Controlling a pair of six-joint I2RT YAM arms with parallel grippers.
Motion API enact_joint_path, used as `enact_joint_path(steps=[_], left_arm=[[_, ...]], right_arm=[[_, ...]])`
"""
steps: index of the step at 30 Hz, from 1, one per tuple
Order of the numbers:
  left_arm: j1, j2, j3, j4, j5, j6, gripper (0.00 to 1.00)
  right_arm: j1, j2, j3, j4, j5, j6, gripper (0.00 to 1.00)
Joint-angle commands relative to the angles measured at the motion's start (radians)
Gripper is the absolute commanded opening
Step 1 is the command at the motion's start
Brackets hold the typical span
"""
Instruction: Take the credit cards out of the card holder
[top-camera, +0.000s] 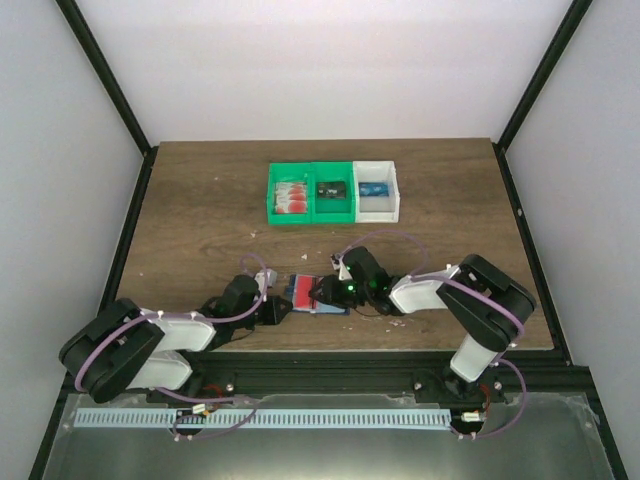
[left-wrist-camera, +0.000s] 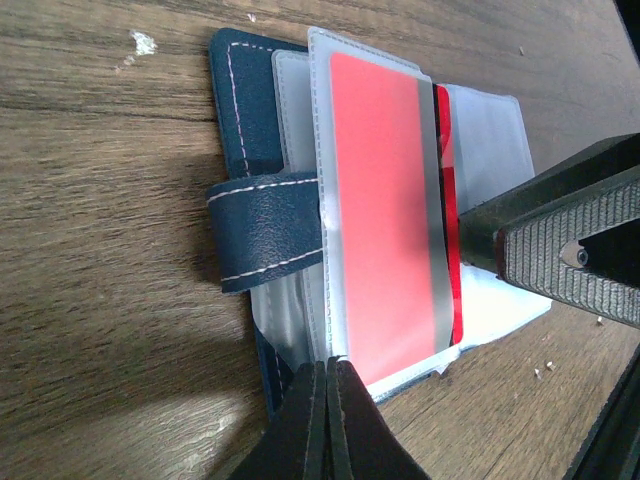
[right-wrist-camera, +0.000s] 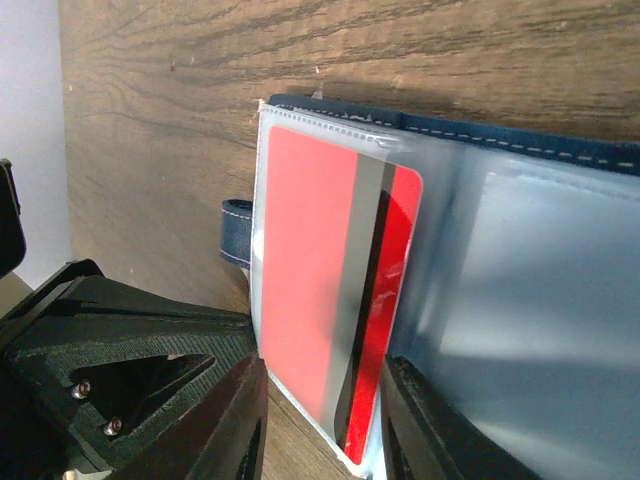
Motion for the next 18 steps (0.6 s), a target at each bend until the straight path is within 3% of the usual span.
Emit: enact_joint_path(steps=[1,10,18], left_arm=[[-0.003,0.006,-0.002,-0.001,0.003,-0.002,0.00],[-0.003,0.012,-0.017,0.018,0.009,-0.011,0.00],[-0.003,0.018,-0.018,0.026,0.008,-0.014,0.00]], right_arm=[[0.007,0.011,-0.013,0.078,-0.002,0.007,0.32],[0.007,0.032,-0.033,0.095,0.022,0.030,0.32],[0.007,0.015,-0.035,0.044,0.096,0.036,0.38]])
